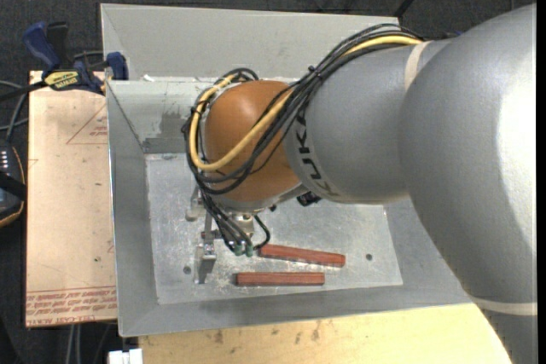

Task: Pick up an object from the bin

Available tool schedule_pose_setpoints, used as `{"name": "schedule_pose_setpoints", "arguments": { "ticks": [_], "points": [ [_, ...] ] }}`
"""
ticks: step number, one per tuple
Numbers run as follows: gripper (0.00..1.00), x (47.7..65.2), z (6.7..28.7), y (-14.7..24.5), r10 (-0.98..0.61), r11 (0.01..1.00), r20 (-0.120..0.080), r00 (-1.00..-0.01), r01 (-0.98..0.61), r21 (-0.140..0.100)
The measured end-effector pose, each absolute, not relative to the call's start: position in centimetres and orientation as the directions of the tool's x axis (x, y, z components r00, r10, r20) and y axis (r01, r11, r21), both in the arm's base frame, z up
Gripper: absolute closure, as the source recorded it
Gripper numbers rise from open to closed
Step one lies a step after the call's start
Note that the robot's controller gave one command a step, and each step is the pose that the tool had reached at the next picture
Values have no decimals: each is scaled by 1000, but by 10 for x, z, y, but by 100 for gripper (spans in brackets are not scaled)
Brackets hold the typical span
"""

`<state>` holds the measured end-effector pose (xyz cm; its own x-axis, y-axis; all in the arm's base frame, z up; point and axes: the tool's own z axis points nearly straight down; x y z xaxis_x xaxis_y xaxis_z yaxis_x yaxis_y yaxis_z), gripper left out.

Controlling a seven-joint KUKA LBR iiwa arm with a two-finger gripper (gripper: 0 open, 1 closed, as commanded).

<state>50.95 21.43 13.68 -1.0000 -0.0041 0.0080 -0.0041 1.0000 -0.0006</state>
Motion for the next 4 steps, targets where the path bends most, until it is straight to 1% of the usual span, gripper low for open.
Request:
{"name": "schedule_pose_setpoints", "arguments": {
  "ticks": [1, 2, 3, 4],
  "points": [
    [0, 512, 141, 213, 0, 1000, 1, -1000, 0, 1],
    [0, 516, 130, 189, -118, 993, -3, -993, -118, 4],
    [0, 505, 97, 147, -199, 980, -1, -980, -199, 0],
    [0, 527, 76, 143, -326, 946, 0, -946, -326, 2]
  ]
}}
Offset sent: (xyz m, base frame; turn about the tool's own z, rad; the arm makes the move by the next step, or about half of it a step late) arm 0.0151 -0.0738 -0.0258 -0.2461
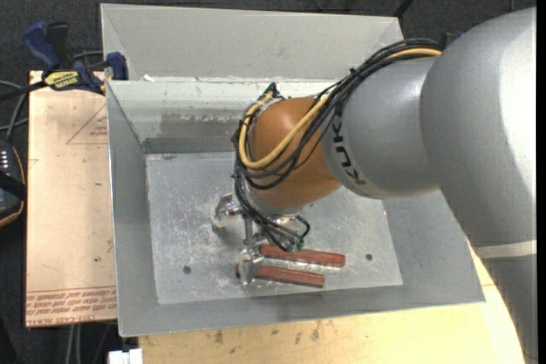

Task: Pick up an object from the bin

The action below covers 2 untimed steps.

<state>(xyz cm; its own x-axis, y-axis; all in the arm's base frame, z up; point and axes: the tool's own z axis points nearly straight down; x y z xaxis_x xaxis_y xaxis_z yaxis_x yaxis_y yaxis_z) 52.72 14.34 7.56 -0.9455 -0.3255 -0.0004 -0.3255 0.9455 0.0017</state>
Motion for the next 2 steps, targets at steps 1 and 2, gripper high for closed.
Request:
{"name": "schedule_pose_setpoints", "arguments": {
  "ticks": [1, 2],
  "points": [
    [100, 522, 78, 102, -275, 961, -20, -961, -276, 3],
    [100, 522, 78, 102, -276, 961, -21, -961, -276, 4]
  ]
}}
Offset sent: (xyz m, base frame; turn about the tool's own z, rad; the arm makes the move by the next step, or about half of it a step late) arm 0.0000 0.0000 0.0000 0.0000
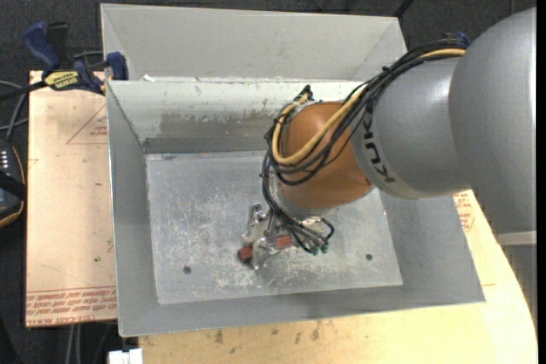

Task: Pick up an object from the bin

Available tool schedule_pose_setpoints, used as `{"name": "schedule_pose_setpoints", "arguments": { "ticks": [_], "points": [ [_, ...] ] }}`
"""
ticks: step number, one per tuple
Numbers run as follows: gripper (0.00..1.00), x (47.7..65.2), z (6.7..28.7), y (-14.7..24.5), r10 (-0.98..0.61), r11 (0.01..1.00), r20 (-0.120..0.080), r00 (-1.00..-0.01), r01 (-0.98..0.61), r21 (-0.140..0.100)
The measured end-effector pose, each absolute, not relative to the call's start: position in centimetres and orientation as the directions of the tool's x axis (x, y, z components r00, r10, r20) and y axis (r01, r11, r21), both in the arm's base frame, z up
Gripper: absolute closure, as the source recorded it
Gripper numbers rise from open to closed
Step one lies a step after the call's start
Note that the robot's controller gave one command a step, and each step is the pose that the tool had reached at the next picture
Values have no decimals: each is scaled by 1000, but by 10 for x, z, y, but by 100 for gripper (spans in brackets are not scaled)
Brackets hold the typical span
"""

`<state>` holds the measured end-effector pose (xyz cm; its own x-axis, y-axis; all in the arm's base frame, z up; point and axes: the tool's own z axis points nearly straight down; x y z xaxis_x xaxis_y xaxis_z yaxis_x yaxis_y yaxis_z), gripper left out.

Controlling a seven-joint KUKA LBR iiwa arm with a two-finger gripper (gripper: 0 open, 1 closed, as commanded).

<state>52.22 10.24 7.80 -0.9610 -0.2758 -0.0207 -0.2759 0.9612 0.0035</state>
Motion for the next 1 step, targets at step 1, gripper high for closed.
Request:
{"name": "schedule_pose_setpoints", "arguments": {
  "ticks": [1],
  "points": [
    [100, 517, 210, 98, -264, 965, -3, -965, -264, 1]
  ]
}}
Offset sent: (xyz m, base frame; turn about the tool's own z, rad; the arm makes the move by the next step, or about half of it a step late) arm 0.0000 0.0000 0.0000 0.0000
